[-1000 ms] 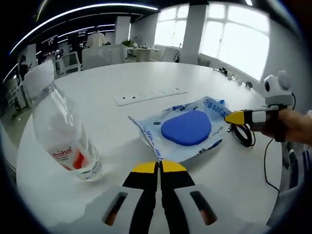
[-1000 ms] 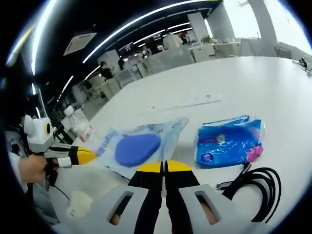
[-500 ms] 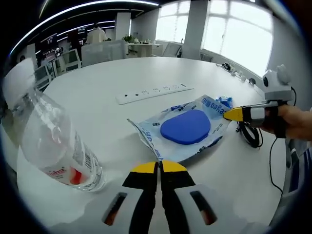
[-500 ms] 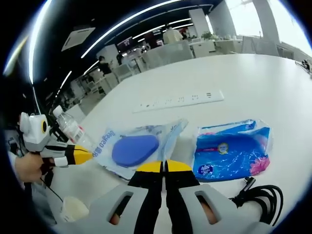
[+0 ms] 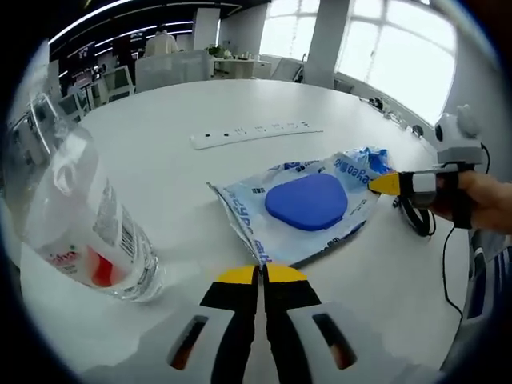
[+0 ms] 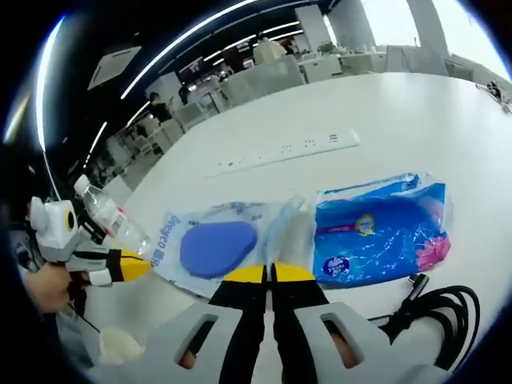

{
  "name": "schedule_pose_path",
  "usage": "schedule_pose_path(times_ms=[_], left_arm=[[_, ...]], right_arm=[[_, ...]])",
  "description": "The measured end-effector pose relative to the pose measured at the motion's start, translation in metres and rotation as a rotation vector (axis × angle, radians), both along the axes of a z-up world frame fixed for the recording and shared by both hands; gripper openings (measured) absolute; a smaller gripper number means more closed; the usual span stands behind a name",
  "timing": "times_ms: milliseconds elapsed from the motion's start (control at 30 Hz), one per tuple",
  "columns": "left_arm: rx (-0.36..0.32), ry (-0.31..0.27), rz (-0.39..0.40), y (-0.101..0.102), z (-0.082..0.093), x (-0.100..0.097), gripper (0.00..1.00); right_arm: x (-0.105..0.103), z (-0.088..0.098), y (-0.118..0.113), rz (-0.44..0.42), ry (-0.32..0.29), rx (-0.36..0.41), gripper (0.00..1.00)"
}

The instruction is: Arrange the tabletop items into an orderly group along one side of the table until the central work area is clear of visible clutter.

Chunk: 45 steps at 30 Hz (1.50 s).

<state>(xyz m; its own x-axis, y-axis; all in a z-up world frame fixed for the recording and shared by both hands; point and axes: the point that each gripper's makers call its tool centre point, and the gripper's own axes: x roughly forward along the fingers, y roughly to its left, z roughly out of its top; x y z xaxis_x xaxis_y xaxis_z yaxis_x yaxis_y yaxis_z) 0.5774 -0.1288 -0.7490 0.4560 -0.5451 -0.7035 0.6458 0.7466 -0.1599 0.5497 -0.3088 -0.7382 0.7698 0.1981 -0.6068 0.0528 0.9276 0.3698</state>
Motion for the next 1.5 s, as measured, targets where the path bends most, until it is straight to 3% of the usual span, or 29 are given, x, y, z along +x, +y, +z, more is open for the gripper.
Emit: schedule_pose_path(times_ms=[267,733,1033,1267,1400,1500], left_arm=[[-0.014,0.014,0.033,0.001,-0.003,0.0,0.0],[-0.028,0.015,0.08,0.002,-0.002,0.0,0.0],[-0.035,0.018,0.091,0.002,-0.002,-0.003,0.0],[-0.044,-0.026,0.05,0.004,0.006,-0.015,0.04],[-0.078,-0.048,0.035,0.007,0.019,-0.025,0.15],[-0.114,-0.101,-0.004,0.01,0.033,-0.031,0.16]], right_arm=[[-0.003,0.0,-0.003,-0.052,-0.01,0.036,0.04],[-0.016,0.006,0.001,-0.111,-0.008,0.152,0.27],[-0.037,0.011,0.008,-0.13,-0.004,0.173,0.29],[-0.051,0.015,0.014,-0.132,-0.014,0.187,0.29],[-0.057,0.02,0.018,-0.115,-0.03,0.201,0.31],[-0.062,0.023,0.021,-0.102,-0.041,0.208,0.31]])
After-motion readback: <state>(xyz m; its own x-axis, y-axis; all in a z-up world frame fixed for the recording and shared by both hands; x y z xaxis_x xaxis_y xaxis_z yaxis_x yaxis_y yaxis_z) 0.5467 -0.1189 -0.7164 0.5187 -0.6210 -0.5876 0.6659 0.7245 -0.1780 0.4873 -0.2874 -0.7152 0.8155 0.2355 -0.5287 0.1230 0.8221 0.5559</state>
